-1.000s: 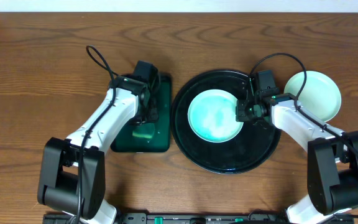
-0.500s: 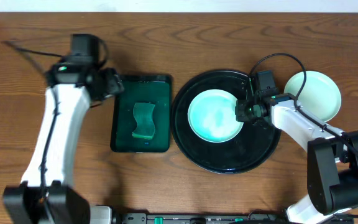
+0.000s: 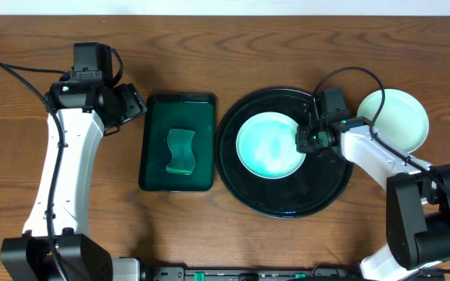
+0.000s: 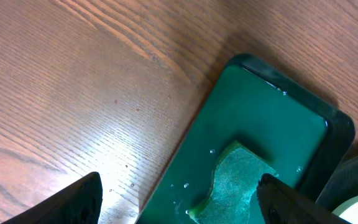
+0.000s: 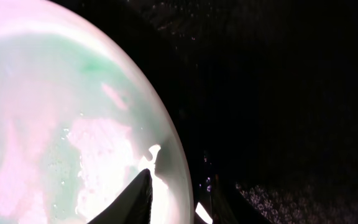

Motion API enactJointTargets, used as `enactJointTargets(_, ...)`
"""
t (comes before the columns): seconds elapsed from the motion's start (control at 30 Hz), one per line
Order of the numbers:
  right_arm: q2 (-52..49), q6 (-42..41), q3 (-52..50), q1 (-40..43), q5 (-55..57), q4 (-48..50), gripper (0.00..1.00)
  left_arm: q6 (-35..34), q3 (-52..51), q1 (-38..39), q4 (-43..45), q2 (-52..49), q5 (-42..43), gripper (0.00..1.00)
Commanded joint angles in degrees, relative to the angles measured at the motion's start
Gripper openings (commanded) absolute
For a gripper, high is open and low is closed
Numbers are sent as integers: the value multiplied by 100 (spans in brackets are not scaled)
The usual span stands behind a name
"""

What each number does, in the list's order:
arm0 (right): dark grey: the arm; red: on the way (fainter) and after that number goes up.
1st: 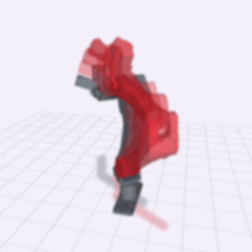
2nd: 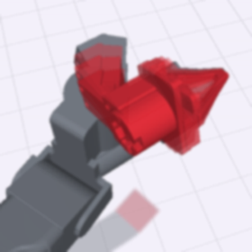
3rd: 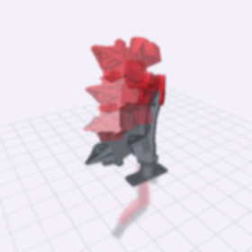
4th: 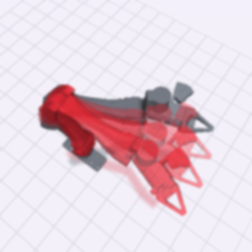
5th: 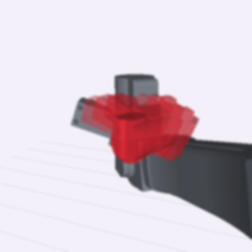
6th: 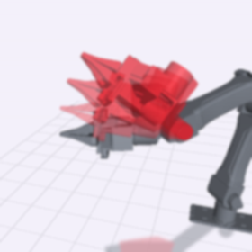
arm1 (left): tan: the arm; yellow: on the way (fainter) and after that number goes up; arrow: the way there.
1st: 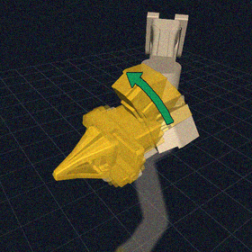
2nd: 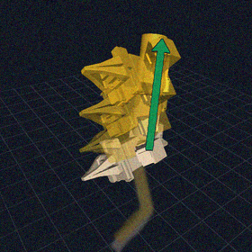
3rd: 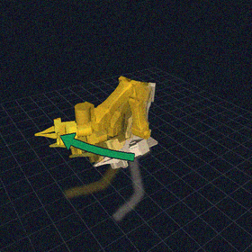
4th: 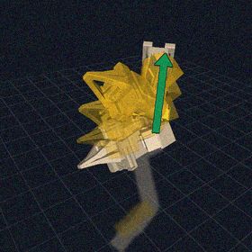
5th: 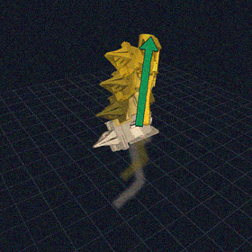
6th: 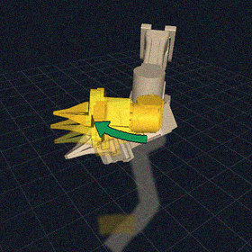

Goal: Clean dirty plates on tray and stack at the side

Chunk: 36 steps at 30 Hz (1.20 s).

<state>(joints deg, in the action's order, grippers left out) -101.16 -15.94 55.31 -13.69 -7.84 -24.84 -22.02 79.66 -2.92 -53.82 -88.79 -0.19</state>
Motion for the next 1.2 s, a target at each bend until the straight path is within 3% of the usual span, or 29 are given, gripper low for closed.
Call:
enactJointTargets(0.0, 11, -7, 39, -28, -11, -26, 28, 55, 46, -28, -33, -26, -33, 80)
enactJointTargets(0.57, 11, -7, 39, -28, -13, 44, 29, 55, 46, -28, -33, -26, -33, 80)
enactJointTargets(0.73, 11, -7, 39, -28, -13, 63, 15, 55, 46, -28, -33, -26, -33, 80)
enactJointTargets(0.87, 11, -7, 39, -28, -11, 76, 21, 55, 46, -28, -33, -26, -33, 80)
enactJointTargets(1.17, -20, -9, -96, -28, 11, 358, 21, 55, 46, -28, -33, -26, -33, 80)
